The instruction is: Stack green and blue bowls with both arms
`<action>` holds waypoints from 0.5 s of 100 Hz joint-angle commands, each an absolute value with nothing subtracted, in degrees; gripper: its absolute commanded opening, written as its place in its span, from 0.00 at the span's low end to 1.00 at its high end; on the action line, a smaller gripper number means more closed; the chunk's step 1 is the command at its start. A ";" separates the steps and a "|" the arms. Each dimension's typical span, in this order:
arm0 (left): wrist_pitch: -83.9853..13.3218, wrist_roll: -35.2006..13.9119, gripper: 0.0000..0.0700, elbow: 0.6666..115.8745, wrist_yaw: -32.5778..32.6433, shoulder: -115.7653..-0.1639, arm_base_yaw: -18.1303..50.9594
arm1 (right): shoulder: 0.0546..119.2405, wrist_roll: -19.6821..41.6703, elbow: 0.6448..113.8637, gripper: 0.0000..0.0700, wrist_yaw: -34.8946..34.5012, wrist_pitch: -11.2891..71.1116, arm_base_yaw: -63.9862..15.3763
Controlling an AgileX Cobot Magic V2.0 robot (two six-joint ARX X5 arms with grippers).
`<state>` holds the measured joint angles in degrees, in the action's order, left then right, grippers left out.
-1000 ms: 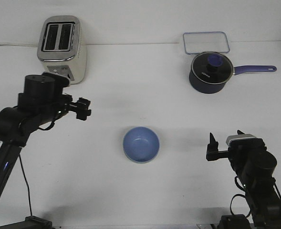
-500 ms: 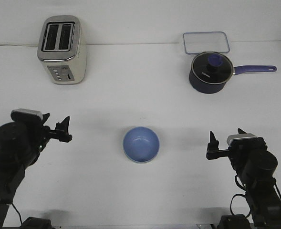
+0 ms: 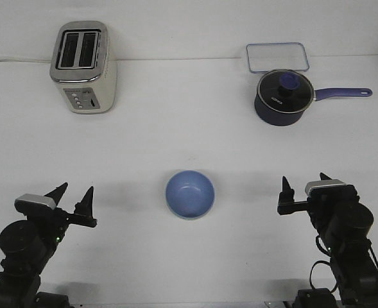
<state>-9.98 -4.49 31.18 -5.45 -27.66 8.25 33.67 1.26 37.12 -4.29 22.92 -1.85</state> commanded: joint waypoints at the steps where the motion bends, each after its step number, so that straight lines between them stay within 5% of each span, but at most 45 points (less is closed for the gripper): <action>1: -9.34 -5.26 0.66 31.83 -5.28 -27.42 8.25 | 33.78 0.58 37.43 0.93 -4.27 22.26 -1.96; 12: -9.34 -5.21 0.66 31.83 -5.30 -26.50 8.25 | 33.78 0.58 37.43 0.91 -4.25 22.28 -1.96; 21: -9.45 -5.21 0.62 31.83 -5.30 -26.11 8.25 | 33.80 0.60 37.43 0.72 -4.25 22.28 -1.96; 38: -10.31 -5.21 0.00 31.83 -5.30 -26.11 8.25 | 33.80 0.58 37.43 0.17 -4.23 22.30 -1.96; 43: -10.68 -5.21 0.01 31.83 -5.30 -26.13 8.25 | 33.80 0.58 37.43 0.01 -4.23 22.30 -1.96; 50: -11.09 -5.21 0.01 31.83 -5.30 -26.15 8.25 | 33.80 0.58 37.43 0.00 -4.23 22.28 -1.96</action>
<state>-11.29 -5.26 31.18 -5.45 -25.96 8.25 33.67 1.23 37.12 -4.29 22.92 -1.85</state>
